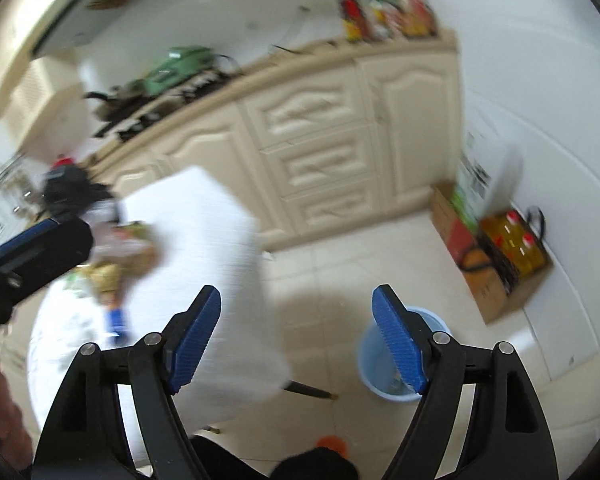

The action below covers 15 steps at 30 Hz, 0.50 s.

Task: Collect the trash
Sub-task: 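Open the right gripper over the bin and return both tools to the table, then grasp the bubble wrap with the left gripper while the right gripper grasps the blue candy bar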

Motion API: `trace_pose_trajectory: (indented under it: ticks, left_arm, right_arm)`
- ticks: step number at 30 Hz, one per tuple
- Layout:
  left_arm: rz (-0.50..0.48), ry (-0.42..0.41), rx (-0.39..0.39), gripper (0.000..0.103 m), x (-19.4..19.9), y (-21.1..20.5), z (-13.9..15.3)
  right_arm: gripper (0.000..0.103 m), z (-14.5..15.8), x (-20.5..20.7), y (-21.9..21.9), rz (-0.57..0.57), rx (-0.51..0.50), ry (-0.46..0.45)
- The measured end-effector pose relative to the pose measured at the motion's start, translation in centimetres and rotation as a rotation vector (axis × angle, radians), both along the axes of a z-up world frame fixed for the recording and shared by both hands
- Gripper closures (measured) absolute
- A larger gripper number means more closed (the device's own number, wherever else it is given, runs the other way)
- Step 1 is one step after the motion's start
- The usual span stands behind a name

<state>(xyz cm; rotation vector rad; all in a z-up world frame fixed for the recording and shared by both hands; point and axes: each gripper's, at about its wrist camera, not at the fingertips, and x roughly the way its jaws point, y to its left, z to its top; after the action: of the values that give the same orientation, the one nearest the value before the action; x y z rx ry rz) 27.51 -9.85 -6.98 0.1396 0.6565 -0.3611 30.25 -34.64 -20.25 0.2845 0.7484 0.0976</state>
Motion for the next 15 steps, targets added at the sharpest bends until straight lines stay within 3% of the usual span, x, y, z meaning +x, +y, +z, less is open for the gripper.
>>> trace_pose_trajectory:
  ticks: [3,8,15]
  left_arm:
    - [0.076,-0.035,0.024,0.015,-1.7,4.9,-0.3]
    - [0.209,-0.034,0.053,0.015,-3.0,12.5,-2.5]
    - [0.303,0.076,0.074,0.015,-3.6,18.1,-7.6]
  right_arm:
    - [0.022,1.7,-0.6,4.6,0.084,-0.022,-0.04]
    - [0.021,1.3,-0.5,10.8,0.202,-0.057,-0.032]
    - [0.021,-1.4,0.2,17.1,0.304,-0.154,0.025]
